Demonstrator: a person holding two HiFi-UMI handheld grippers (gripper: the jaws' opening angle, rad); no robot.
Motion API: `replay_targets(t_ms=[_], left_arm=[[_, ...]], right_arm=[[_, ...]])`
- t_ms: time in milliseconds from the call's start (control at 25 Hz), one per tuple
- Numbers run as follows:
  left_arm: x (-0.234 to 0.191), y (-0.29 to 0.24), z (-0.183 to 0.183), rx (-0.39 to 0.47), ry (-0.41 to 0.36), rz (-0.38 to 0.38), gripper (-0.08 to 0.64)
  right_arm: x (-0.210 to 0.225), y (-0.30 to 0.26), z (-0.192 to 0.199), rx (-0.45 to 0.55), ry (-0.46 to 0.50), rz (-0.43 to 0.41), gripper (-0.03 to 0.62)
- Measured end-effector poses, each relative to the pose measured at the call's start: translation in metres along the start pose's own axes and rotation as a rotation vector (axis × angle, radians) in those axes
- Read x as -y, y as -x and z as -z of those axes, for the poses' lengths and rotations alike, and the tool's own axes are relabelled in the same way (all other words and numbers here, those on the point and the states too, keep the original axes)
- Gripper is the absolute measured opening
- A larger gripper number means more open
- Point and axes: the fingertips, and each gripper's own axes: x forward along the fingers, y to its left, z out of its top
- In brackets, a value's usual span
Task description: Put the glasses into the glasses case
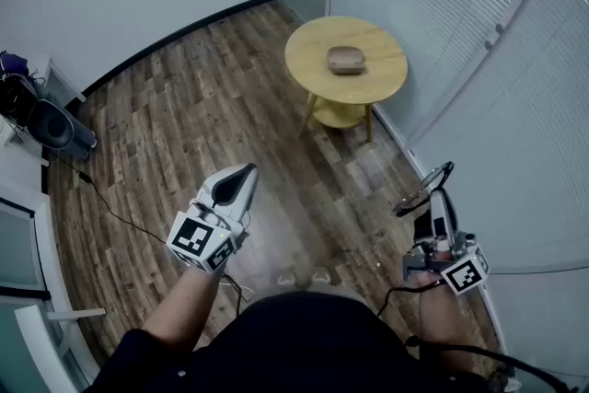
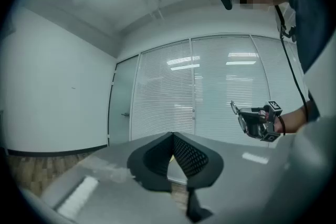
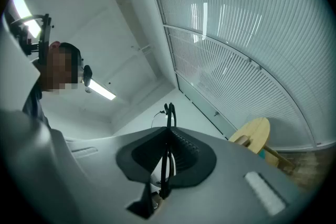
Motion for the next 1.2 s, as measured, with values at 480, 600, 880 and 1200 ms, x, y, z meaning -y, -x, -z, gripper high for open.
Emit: replay_targets(t_ms=[480, 600, 880, 1200], left_arm=[[0.030, -0.052, -0.014, 0.011, -0.036, 0.021, 0.000], [0.038, -0.063, -0.006, 0.005, -0.028, 0.018, 0.000], [0.007, -0.092, -0.001, -0.008, -0.035, 0.004, 0.000], [-0.052, -0.167, -0.010, 0.002, -0.043, 0.061, 0.000]], right_arm=[[0.037, 0.006, -0.016, -0.036, 0.043, -0.004, 0.032], [0.040, 0.000, -0.021, -0.049, 0.078, -0.041, 0.032], [0.073, -0.024, -0.027, -0.019, 0.052, 0.001, 0.032], [0.112, -0.082, -0.035, 0.027, 0.068, 0.056, 0.032]])
